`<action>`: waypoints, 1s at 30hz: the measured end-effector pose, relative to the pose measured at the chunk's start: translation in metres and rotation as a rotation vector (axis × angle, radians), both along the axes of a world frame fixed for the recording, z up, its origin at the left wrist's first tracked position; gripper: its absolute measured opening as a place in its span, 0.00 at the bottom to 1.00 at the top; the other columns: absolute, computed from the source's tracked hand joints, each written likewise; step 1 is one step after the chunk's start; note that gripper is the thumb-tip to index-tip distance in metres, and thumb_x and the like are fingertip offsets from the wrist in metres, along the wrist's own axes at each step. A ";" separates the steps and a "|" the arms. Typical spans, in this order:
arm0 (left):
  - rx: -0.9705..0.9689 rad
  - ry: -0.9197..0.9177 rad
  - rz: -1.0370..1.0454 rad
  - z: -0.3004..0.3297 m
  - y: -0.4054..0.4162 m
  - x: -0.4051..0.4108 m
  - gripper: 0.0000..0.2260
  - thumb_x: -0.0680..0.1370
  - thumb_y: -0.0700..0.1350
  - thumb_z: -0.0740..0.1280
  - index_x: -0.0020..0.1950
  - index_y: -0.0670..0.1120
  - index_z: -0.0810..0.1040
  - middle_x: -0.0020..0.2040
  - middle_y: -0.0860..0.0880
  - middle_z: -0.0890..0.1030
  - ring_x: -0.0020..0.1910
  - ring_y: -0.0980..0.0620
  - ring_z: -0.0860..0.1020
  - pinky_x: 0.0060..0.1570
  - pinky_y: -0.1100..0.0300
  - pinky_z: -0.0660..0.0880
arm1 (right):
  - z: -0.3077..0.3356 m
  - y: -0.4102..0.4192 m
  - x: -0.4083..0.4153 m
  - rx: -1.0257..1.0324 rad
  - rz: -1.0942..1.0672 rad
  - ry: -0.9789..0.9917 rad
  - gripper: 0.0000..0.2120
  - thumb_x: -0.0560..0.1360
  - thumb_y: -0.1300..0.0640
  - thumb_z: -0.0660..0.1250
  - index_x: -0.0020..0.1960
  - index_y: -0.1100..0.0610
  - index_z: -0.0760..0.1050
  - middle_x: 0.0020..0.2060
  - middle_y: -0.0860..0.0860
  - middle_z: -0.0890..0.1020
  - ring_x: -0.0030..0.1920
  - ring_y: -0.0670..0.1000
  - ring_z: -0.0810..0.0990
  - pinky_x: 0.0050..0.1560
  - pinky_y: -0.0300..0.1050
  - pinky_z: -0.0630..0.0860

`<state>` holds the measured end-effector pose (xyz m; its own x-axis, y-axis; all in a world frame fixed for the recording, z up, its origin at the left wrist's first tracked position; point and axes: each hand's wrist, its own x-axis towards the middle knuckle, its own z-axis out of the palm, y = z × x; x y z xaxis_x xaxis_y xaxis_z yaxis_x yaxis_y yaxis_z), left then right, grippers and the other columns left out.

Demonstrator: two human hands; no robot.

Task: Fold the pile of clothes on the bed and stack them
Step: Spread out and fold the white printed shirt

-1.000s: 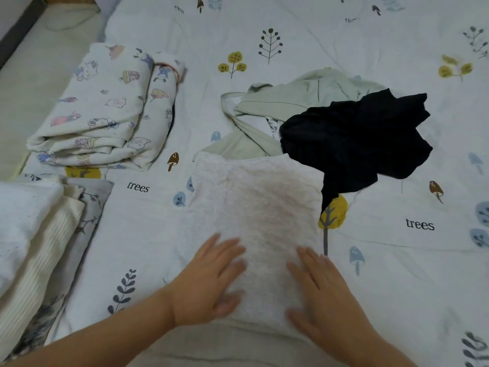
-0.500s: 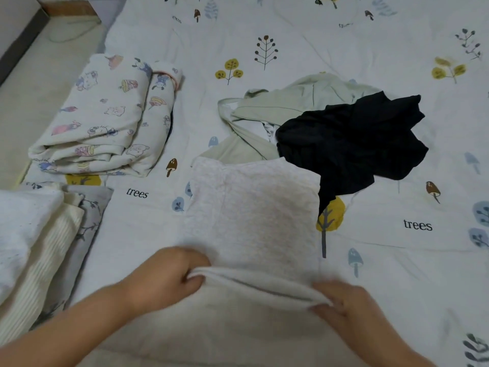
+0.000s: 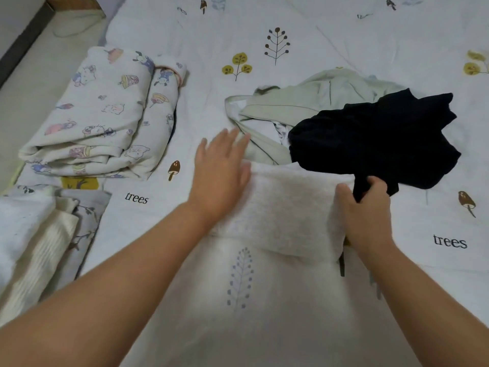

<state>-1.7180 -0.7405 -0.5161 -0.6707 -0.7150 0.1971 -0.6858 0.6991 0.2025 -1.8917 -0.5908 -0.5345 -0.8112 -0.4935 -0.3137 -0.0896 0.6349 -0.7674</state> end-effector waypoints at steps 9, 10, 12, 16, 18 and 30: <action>0.225 -0.421 -0.148 -0.069 0.028 0.001 0.28 0.70 0.66 0.30 0.67 0.59 0.27 0.77 0.52 0.36 0.75 0.48 0.36 0.67 0.49 0.28 | -0.014 0.000 0.027 0.317 0.110 -0.058 0.34 0.64 0.42 0.75 0.57 0.63 0.67 0.50 0.56 0.74 0.51 0.59 0.76 0.46 0.51 0.73; 0.235 -0.421 -0.148 -0.069 0.029 -0.001 0.28 0.69 0.65 0.30 0.67 0.59 0.26 0.77 0.52 0.36 0.75 0.48 0.35 0.67 0.49 0.28 | -0.014 -0.002 0.024 0.340 0.125 -0.087 0.33 0.64 0.42 0.75 0.57 0.63 0.68 0.47 0.54 0.75 0.48 0.58 0.76 0.45 0.49 0.72; 0.252 -0.412 -0.153 -0.066 0.029 -0.002 0.29 0.69 0.65 0.31 0.67 0.58 0.26 0.77 0.51 0.36 0.75 0.47 0.37 0.68 0.48 0.30 | -0.011 -0.002 0.019 0.356 0.160 -0.160 0.29 0.65 0.43 0.75 0.53 0.61 0.70 0.42 0.52 0.74 0.45 0.55 0.74 0.45 0.49 0.73; 0.341 -0.385 -0.092 -0.043 0.024 -0.011 0.39 0.76 0.63 0.56 0.76 0.51 0.38 0.77 0.47 0.45 0.76 0.47 0.48 0.71 0.45 0.46 | -0.003 0.006 0.014 0.164 0.040 -0.484 0.25 0.62 0.54 0.79 0.53 0.61 0.72 0.48 0.56 0.80 0.46 0.57 0.80 0.46 0.55 0.80; 0.412 -0.394 -0.061 -0.028 0.012 -0.021 0.42 0.72 0.60 0.67 0.77 0.51 0.46 0.77 0.48 0.51 0.74 0.47 0.52 0.69 0.46 0.53 | 0.005 0.011 0.018 0.074 0.006 -0.603 0.22 0.64 0.60 0.77 0.53 0.60 0.70 0.49 0.56 0.79 0.45 0.56 0.80 0.40 0.52 0.80; 0.696 -0.679 -0.232 0.017 -0.020 -0.065 0.28 0.66 0.52 0.76 0.63 0.50 0.72 0.57 0.51 0.78 0.55 0.48 0.75 0.56 0.55 0.69 | 0.033 0.033 0.049 -0.055 0.071 -0.278 0.22 0.67 0.69 0.68 0.54 0.51 0.67 0.43 0.45 0.76 0.44 0.46 0.76 0.35 0.38 0.71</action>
<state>-1.7830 -0.7600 -0.4996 -0.6237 -0.3625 -0.6926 -0.6693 0.7054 0.2335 -1.8425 -0.5574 -0.5018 -0.6605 -0.5684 -0.4905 0.0865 0.5913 -0.8018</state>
